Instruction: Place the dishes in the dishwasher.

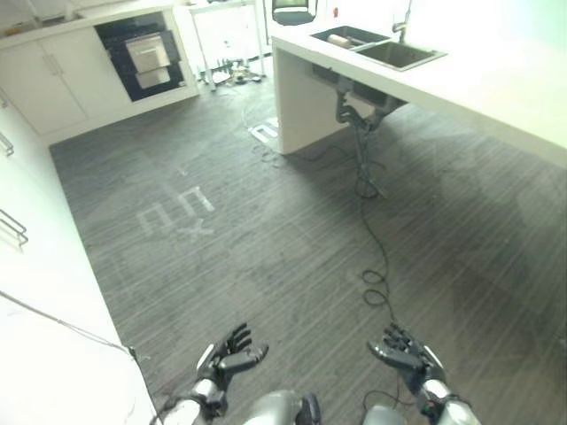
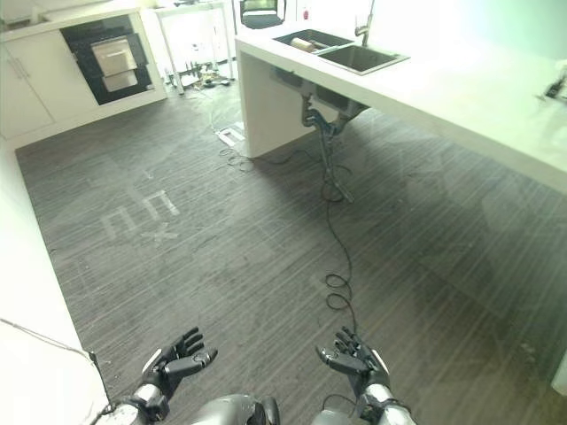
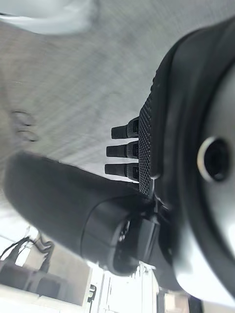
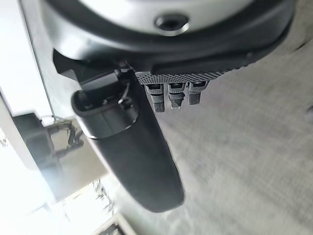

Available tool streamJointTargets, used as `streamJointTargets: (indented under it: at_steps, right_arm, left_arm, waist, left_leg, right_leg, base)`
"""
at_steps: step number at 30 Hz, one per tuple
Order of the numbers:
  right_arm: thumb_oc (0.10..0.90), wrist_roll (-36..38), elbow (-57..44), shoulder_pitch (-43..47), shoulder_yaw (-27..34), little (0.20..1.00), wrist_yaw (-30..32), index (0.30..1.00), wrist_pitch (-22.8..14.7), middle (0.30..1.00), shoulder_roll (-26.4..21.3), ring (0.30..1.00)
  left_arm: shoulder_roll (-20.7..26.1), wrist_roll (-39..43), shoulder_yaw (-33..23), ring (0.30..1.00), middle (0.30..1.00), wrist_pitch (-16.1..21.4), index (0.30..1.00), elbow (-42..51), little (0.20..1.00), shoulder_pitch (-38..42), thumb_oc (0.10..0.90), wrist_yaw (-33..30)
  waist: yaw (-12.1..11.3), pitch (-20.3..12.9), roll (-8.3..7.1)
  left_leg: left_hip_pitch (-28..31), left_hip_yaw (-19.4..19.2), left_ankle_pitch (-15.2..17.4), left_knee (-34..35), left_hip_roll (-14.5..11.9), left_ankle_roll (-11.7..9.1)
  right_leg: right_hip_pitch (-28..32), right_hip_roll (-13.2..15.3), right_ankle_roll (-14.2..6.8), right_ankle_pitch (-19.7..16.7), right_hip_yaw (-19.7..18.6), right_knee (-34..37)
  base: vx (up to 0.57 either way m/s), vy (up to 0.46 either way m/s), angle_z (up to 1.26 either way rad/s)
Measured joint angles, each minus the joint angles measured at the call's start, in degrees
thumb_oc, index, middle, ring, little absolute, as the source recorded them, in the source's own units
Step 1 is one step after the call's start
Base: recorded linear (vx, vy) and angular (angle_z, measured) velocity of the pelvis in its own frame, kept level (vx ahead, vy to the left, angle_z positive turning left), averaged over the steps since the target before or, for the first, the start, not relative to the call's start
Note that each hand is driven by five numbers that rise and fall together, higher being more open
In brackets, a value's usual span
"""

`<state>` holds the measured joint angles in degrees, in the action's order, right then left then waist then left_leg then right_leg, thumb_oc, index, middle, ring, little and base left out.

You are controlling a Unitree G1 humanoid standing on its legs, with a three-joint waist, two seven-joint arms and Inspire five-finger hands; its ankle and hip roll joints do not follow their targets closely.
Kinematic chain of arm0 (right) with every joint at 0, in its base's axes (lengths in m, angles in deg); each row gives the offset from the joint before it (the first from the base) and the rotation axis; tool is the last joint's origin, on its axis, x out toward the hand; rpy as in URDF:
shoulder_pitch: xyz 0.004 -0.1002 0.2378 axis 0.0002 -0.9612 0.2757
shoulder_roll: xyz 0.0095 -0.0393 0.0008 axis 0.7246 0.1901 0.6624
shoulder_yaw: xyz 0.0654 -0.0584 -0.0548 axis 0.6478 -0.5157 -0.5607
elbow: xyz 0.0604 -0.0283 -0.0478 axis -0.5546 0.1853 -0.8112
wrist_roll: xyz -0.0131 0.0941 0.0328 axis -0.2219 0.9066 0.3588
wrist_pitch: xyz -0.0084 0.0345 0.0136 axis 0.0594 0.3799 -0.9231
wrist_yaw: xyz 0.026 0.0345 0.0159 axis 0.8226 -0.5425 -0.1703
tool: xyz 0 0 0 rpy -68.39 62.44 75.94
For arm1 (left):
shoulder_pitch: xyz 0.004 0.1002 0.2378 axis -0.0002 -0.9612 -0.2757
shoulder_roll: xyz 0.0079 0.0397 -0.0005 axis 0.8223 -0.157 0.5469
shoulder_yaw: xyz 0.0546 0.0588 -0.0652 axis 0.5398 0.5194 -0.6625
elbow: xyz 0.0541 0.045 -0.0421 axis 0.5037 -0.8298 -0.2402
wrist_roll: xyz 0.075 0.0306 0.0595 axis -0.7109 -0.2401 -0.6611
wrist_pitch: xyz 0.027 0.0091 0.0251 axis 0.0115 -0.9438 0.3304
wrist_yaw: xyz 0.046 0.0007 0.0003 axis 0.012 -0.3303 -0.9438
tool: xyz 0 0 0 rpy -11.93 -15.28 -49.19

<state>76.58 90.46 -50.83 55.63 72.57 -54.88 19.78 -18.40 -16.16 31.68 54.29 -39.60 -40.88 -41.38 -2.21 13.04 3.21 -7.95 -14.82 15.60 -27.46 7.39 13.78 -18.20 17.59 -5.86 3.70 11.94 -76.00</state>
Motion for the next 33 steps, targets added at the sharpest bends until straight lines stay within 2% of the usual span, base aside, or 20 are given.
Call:
streamJointTargets:
  at_steps: [1, 2, 3, 5, 6, 7, 8, 9, 10, 12, 15, 17, 19, 21, 23, 26, 27, 30, 31, 33]
  right_arm:
    - [0.8, 0.0, -0.1, 1.1, -0.9, 0.9, -0.2, 0.9, 0.2, 0.9, -0.4, 0.9]
    - [0.8, 0.2, -2.2, 1.7, -1.4, 0.9, -0.7, 0.9, -0.5, 0.9, -0.3, 0.9]
    - [0.8, 0.8, -2.6, 1.3, -1.0, 0.9, -1.7, 0.9, -1.5, 0.9, 0.1, 0.9]
    - [0.8, 1.1, -1.0, 0.5, 0.4, 0.9, -2.7, 0.9, -0.9, 0.9, -0.4, 0.9]
    - [0.8, 1.1, 1.9, 1.0, 2.3, 0.9, -2.8, 0.9, -0.8, 0.9, -1.7, 0.9]
    - [0.8, 1.1, 3.4, -0.5, 5.6, 0.9, -2.8, 0.9, -0.5, 0.9, -3.5, 0.9]
    - [0.8, 1.1, 1.7, -1.1, 5.2, 0.9, -3.2, 0.9, -0.5, 0.9, -3.8, 0.9]
    - [0.8, 1.1, 0.3, -2.2, 5.2, 0.9, -3.5, 0.9, -0.8, 0.9, -4.4, 0.9]
    - [0.8, 1.1, 1.6, -2.2, 5.2, 0.9, -2.9, 0.9, -0.1, 0.9, -4.8, 0.9]
    - [0.8, 1.1, 2.8, -1.6, 2.0, 0.9, -2.5, 0.9, 0.9, 0.9, -4.4, 0.9]
    - [0.8, 1.1, -0.1, -1.6, -2.1, 0.9, -4.3, 0.9, -0.3, 0.9, -6.3, 0.9]
    - [0.8, 1.1, -2.1, 0.2, -2.0, 0.9, -4.7, 0.9, -1.7, 0.9, -6.4, 0.9]
    - [0.8, 1.2, 1.1, 1.0, -0.7, 0.9, -4.0, 0.9, -1.9, 0.9, -5.9, 0.9]
    - [0.8, 1.2, 1.3, 1.2, -0.5, 0.9, -3.8, 0.9, -2.1, 0.9, -5.0, 0.9]
    - [0.8, 1.7, 1.2, 0.8, -1.2, 0.9, -3.6, 0.9, -2.4, 0.9, -4.6, 0.9]
    - [0.8, 2.2, 0.5, -1.9, -3.1, 0.9, -2.3, 0.9, -3.2, 0.9, -5.9, 0.9]
    - [0.8, 2.2, 1.2, -0.9, -3.7, 0.9, -1.1, 0.9, -2.5, 0.9, -4.7, 0.9]
    - [0.8, 2.2, 2.5, 1.4, -3.8, 0.9, -0.9, 0.9, -2.5, 0.9, -3.5, 0.9]
    - [0.8, 2.2, 3.1, 1.4, -2.3, 0.9, -0.3, 0.9, -2.4, 0.9, -4.7, 0.9]
    - [0.8, 2.3, 5.9, 3.4, -2.1, 0.9, 0.1, 0.9, -2.3, 0.9, -4.5, 0.9]
  left_arm:
    - [-0.7, -0.1, 1.1, 0.9, 0.9, -0.2, 0.9, 0.2, 0.9, -0.3, 0.8, -0.4]
    - [-0.7, -0.1, 1.4, 0.9, 0.9, -0.3, 0.9, 0.4, 0.9, -0.3, 0.8, -0.4]
    - [1.3, -0.1, 1.5, 0.9, 0.9, -0.2, 0.9, 1.3, 0.9, 1.4, 0.8, 0.6]
    - [4.2, 0.0, 0.8, 0.9, 0.9, 1.3, 0.9, 5.7, 0.9, 2.9, 0.8, 1.5]
    - [2.0, 0.2, 0.2, 0.9, 0.9, 0.8, 0.9, 2.5, 0.9, 2.5, 0.8, 0.2]
    - [-3.2, -0.4, 1.9, 0.9, 0.9, -0.8, 0.9, -3.0, 0.9, -0.8, 0.8, -0.9]
    - [-5.0, -1.4, 1.1, 0.9, 0.9, -1.1, 0.9, -3.3, 0.9, -5.3, 0.8, -0.8]
    - [-5.9, -2.8, 1.2, 0.9, 0.9, -1.6, 0.9, -4.8, 0.9, -5.8, 0.8, -0.4]
    - [-6.2, -3.1, 1.4, 0.9, 0.9, -1.7, 0.9, -6.0, 0.9, -4.2, 0.8, -0.4]
    - [-4.8, -3.0, -1.0, 0.9, 0.9, -0.5, 0.9, -5.6, 0.9, -1.1, 0.8, -0.8]
    - [-3.6, -2.7, -2.9, 0.9, 0.9, 1.7, 0.9, -1.1, 0.9, -1.4, 0.8, -0.7]
    - [-3.0, -2.2, -5.1, 0.9, 0.9, 2.4, 0.9, 0.5, 0.9, -1.8, 0.8, 0.2]
    - [-2.6, -2.7, -4.1, 0.9, 0.9, 0.7, 0.9, 0.3, 0.9, 0.3, 0.8, 1.2]
    - [-1.5, -4.4, -2.7, 0.9, 0.9, 0.5, 0.9, -0.7, 0.9, -0.6, 0.8, 2.9]
    - [-1.5, -4.6, -2.1, 0.9, 0.9, 0.1, 0.9, -3.0, 0.9, -3.1, 0.8, 3.3]
    - [-2.2, -4.3, -1.3, 0.9, 0.9, 1.5, 0.9, -2.3, 0.9, -7.2, 0.8, 4.2]
    - [-1.6, -4.3, -1.8, 0.9, 0.9, 1.7, 0.9, -3.7, 0.9, -6.4, 0.8, 4.0]
    - [-1.2, -4.3, -4.0, 0.9, 0.9, 3.0, 0.9, -2.9, 0.9, -2.5, 0.8, 4.3]
    - [-2.9, -4.3, -3.9, 0.9, 0.9, 3.5, 0.9, -3.7, 0.9, -1.2, 0.8, 4.9]
    - [-2.8, -4.6, -4.0, 0.9, 0.9, 4.8, 0.9, -5.9, 0.9, -2.2, 0.8, 5.7]
  waist:
    - [2.2, 0.9, 4.58]
    - [4.2, 1.6, 6.19]
    - [7.5, 2.6, -0.92]
    - [7.4, 2.8, -7.07]
    - [7.1, 2.6, -5.44]
    - [6.6, 2.3, 0.8]
    - [7.7, 1.8, 0.85]
    - [8.5, 2.4, 0.64]
    - [9.0, 2.3, 3.16]
    - [7.4, 2.5, 3.16]
    - [7.2, 0.8, 1.59]
    - [7.8, 1.0, 0.13]
    - [5.0, 1.5, -0.74]
    - [2.6, 3.2, -3.71]
    - [1.7, 3.3, -4.55]
    - [1.0, 0.8, -0.47]
    - [-1.0, 1.0, -1.63]
    - [-2.7, 5.9, -4.88]
    - [-2.3, 6.8, -3.8]
    - [-2.5, 6.7, -3.09]
  left_leg:
    - [2.6, 3.1, -2.2, 4.3, -0.6, -0.1]
    - [8.8, 7.6, -5.9, 13.3, 0.1, -4.9]
    - [10.8, 11.8, -3.8, 8.8, 3.5, -10.0]
    - [14.5, 16.0, 7.0, 7.8, 4.2, -3.9]
    - [18.2, 15.5, 10.1, 8.5, 4.4, -4.3]
    - [27.7, 12.5, 6.4, 13.8, 4.4, -13.7]
    - [29.3, 10.6, 1.2, 9.6, 7.4, -20.7]
    - [30.4, 10.6, 4.2, 4.6, 8.1, -19.9]
    - [28.5, 13.4, 6.7, 2.3, 3.4, -19.4]
    - [23.6, 16.5, 6.9, -3.8, -3.4, -24.3]
    - [18.5, 18.6, -11.3, -10.0, -4.9, -28.6]
    - [10.4, 15.3, -34.4, -24.4, -1.5, -26.6]
    - [-5.2, 10.6, -23.8, -38.4, -5.3, -21.5]
    - [-13.7, 10.3, -18.9, -21.6, -5.3, -17.4]
    - [-14.6, 9.5, -19.1, -3.0, -6.4, -16.0]
    - [-8.5, 15.1, -18.7, 19.4, -5.1, -16.3]
    - [-6.5, 13.4, -26.5, 19.7, -4.0, -16.6]
    - [-6.7, 11.6, -33.8, 12.7, 0.9, -23.3]
    - [-13.9, 8.2, -28.0, 3.4, 0.2, -22.5]
    - [-13.2, 11.1, -20.8, 8.7, -1.4, -17.6]
  right_leg:
    - [-7.3, -7.1, 2.5, 4.6, 2.4, 9.0]
    - [-10.7, -17.1, 5.2, 6.4, 1.7, 28.0]
    - [-10.9, -17.1, 6.6, 4.0, 5.7, 50.9]
    - [-15.8, -14.0, 6.8, 2.7, 12.6, 68.4]
    - [-19.7, -14.1, 6.9, 2.6, 12.9, 65.7]
    - [-17.5, -15.8, 14.8, 1.8, 18.7, 55.3]
    - [-11.0, -16.3, 21.6, 3.8, 20.1, 52.6]
    - [-6.3, -14.2, 22.8, -3.6, 16.7, 53.7]
    - [-5.7, -15.0, 22.4, -1.4, 15.5, 50.1]
    - [1.0, -15.9, 22.3, 2.0, 14.0, 51.2]
    - [10.2, -14.0, 18.8, 4.7, 10.4, 51.8]
    - [12.0, -15.1, 17.8, 9.7, 6.0, 54.7]
    - [17.3, -14.3, 15.9, 11.5, 3.6, 55.3]
    - [26.4, -12.2, 11.6, 12.3, 1.8, 60.0]
    - [32.0, -11.0, 9.8, 14.0, 0.9, 61.1]
    - [36.5, -10.5, 1.9, 20.1, -2.9, 56.7]
    - [34.7, -9.9, 0.5, 23.8, -6.8, 51.8]
    - [26.5, -17.7, 10.3, 24.3, -7.9, 52.9]
    - [29.9, -17.6, 14.3, 17.7, -8.0, 58.4]
    - [34.5, -17.6, 10.8, 18.0, -10.2, 62.4]
  base:
    - [0.55, -0.106, 0.14]
    - [0.63, -0.122, 1.46]
    - [0.87, -0.138, 2.26]
    - [0.77, -0.102, 1.85]
    - [0.76, -0.197, -0.15]
    - [0.77, -0.236, -1.28]
    - [0.82, -0.288, -1.44]
    - [0.52, -0.19, -0.9]
    - [0.48, -0.202, -0.22]
    - [0.45, -0.21, -0.23]
    - [0.48, -0.243, -0.42]
    - [0.33, -0.179, -0.33]
    - [0.4, -0.077, -0.3]
    - [0.44, 0.085, -0.65]
    - [0.42, 0.172, -0.89]
    - [0.42, 0.191, -1.0]
    - [0.32, 0.138, -1.45]
    - [0.36, 0.2, -0.43]
    - [0.41, 0.278, 0.12]
    - [0.34, 0.227, -0.15]
